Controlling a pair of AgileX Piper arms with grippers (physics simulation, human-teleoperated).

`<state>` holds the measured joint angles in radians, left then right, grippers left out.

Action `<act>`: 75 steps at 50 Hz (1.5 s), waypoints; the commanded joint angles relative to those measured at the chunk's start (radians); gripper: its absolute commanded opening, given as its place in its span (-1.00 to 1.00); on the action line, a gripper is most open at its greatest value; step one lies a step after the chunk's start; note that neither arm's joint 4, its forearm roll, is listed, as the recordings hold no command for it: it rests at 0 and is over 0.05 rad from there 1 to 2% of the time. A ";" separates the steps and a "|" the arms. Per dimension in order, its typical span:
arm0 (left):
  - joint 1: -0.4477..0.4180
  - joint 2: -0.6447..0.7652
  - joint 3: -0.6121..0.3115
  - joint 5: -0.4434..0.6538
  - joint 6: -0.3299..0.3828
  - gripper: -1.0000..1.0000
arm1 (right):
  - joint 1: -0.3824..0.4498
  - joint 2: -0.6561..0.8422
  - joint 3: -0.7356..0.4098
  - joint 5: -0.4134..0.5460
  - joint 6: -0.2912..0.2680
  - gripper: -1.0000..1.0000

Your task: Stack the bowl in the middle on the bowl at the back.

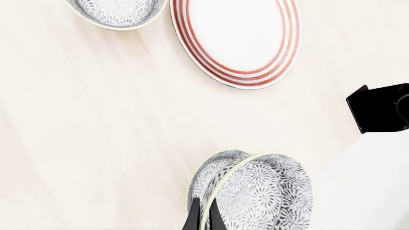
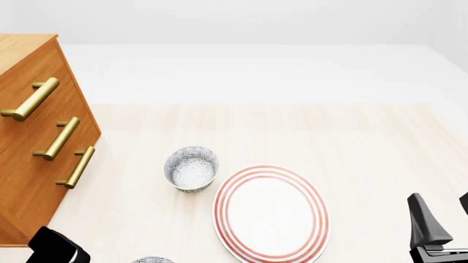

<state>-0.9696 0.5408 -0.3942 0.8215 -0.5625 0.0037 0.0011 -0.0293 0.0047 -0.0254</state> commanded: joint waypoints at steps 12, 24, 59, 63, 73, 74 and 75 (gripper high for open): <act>-0.002 -0.012 0.043 -0.013 -0.012 1.00 | 0.000 0.001 -0.001 0.001 0.001 1.00; -0.003 -0.012 0.045 -0.011 -0.011 1.00 | 0.000 0.001 -0.001 0.001 0.001 1.00; 0.242 -0.212 -0.330 0.323 0.210 1.00 | -0.010 0.000 -0.017 0.015 0.013 1.00; 0.290 -0.234 -0.410 0.353 0.228 1.00 | -0.015 -0.001 -0.034 0.031 0.015 1.00; 0.390 -0.326 -0.484 0.398 0.257 1.00 | -0.026 -0.001 -0.219 0.174 0.042 1.00; 0.399 -0.331 -0.488 0.398 0.259 1.00 | -0.025 -0.001 -0.236 0.188 0.044 1.00; 0.411 -0.338 -0.488 0.398 0.263 1.00 | -0.026 -0.001 -0.259 0.208 0.050 1.00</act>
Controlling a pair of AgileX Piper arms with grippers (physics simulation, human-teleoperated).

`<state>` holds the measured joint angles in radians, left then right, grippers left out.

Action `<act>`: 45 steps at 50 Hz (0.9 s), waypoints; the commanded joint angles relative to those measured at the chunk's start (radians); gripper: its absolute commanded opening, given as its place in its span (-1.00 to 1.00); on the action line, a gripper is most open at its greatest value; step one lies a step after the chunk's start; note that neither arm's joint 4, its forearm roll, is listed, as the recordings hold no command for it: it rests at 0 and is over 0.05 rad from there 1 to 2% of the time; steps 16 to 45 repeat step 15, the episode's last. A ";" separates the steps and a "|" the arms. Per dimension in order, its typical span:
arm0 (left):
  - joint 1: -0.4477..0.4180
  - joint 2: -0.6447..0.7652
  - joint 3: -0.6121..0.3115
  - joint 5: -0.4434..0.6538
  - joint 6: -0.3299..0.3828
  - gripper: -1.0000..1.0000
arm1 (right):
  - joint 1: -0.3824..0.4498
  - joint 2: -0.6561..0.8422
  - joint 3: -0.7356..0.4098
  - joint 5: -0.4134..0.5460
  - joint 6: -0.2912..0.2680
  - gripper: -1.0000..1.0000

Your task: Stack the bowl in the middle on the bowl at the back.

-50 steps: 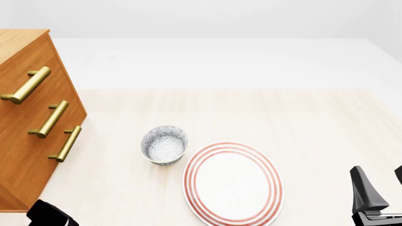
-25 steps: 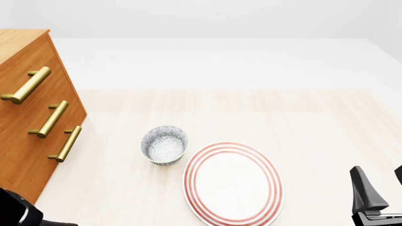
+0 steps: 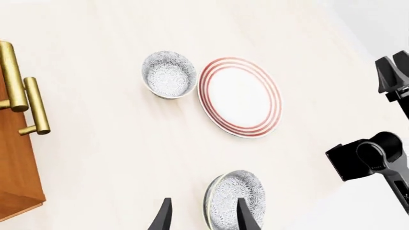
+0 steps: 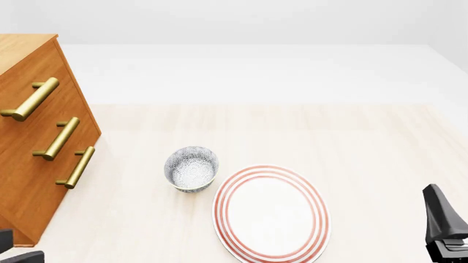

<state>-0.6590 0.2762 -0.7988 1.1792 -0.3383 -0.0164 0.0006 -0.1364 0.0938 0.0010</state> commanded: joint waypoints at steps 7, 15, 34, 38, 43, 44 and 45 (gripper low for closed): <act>0.151 -0.099 -0.097 0.041 0.053 1.00 | 0.009 -0.001 -0.263 0.211 0.028 1.00; 0.187 -0.150 -0.079 0.041 0.043 1.00 | 0.019 -0.001 -0.424 0.341 0.022 1.00; 0.187 -0.150 -0.079 0.041 0.043 1.00 | 0.019 -0.001 -0.424 0.341 0.022 1.00; 0.187 -0.150 -0.079 0.041 0.043 1.00 | 0.019 -0.001 -0.424 0.341 0.022 1.00; 0.187 -0.150 -0.079 0.041 0.043 1.00 | 0.019 -0.001 -0.424 0.341 0.022 1.00; 0.187 -0.150 -0.079 0.041 0.043 1.00 | 0.019 -0.001 -0.424 0.341 0.022 1.00; 0.187 -0.150 -0.079 0.041 0.043 1.00 | 0.019 -0.001 -0.424 0.341 0.022 1.00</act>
